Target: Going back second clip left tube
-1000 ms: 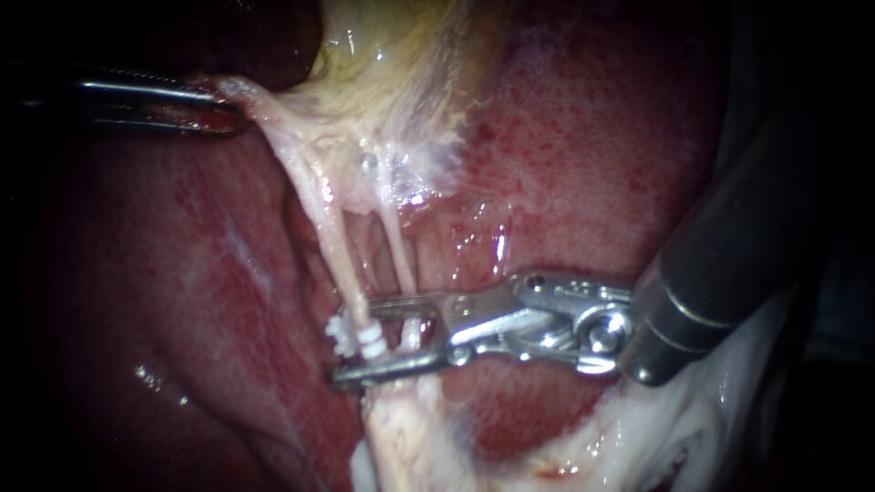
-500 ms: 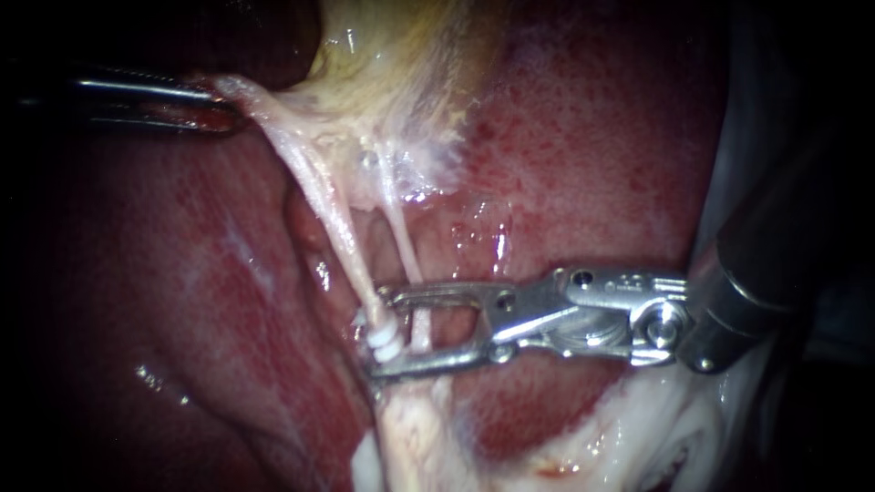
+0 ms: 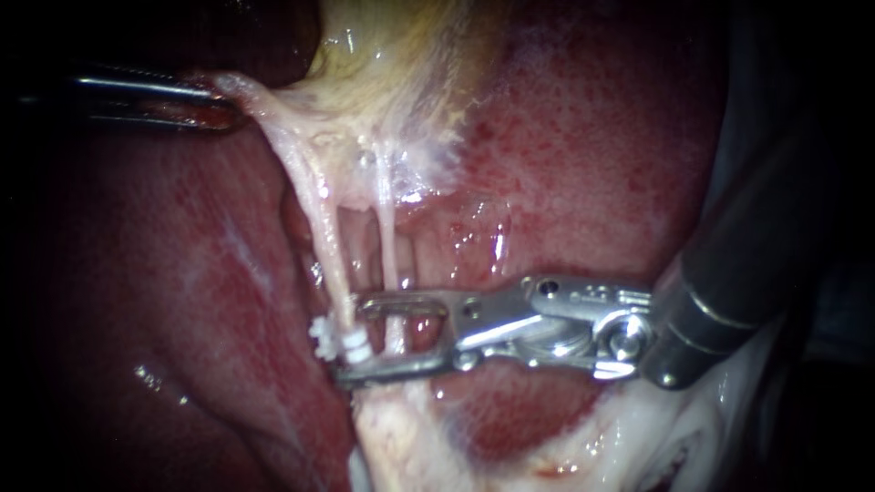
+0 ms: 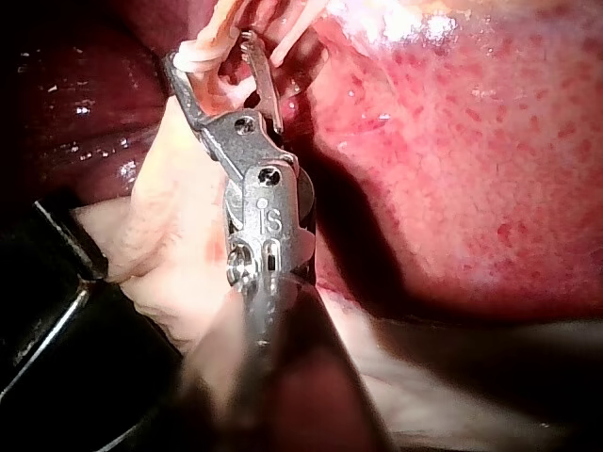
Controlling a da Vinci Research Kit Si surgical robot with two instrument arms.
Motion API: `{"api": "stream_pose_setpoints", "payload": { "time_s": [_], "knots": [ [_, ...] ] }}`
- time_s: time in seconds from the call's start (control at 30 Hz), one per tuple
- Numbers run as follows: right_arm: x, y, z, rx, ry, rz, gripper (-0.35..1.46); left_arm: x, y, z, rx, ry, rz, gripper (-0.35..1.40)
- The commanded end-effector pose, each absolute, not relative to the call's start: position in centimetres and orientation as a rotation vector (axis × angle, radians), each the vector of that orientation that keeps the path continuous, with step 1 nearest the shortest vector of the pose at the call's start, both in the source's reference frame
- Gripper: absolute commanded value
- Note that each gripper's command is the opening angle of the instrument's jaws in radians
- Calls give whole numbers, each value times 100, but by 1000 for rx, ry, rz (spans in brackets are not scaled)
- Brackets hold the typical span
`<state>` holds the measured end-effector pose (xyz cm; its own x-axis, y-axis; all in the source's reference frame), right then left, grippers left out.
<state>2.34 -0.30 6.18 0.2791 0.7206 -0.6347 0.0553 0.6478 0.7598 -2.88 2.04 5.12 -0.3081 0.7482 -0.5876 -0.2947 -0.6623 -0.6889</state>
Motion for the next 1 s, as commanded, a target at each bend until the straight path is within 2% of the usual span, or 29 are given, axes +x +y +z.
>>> {"api": "stream_pose_setpoints", "payload": {
  "time_s": [0.03,0.27,0.47,0.67,0.83,1.0],
  "knots": [
    [236,-31,618,779,1224,505,49,-288,204,513,-1257,-613,2017,-35],
    [247,-32,614,792,1221,511,50,-289,204,513,-1257,-613,2017,-35],
    [235,-27,619,780,1229,490,50,-288,204,513,-1257,-613,2017,-35],
    [213,-23,617,675,1243,395,50,-288,204,513,-1257,-613,2018,-35],
    [202,-21,614,585,1167,257,50,-287,204,513,-1257,-613,2018,-35],
    [183,-12,603,510,1173,212,50,-286,203,513,-1256,-610,2018,-35]
  ]
}}
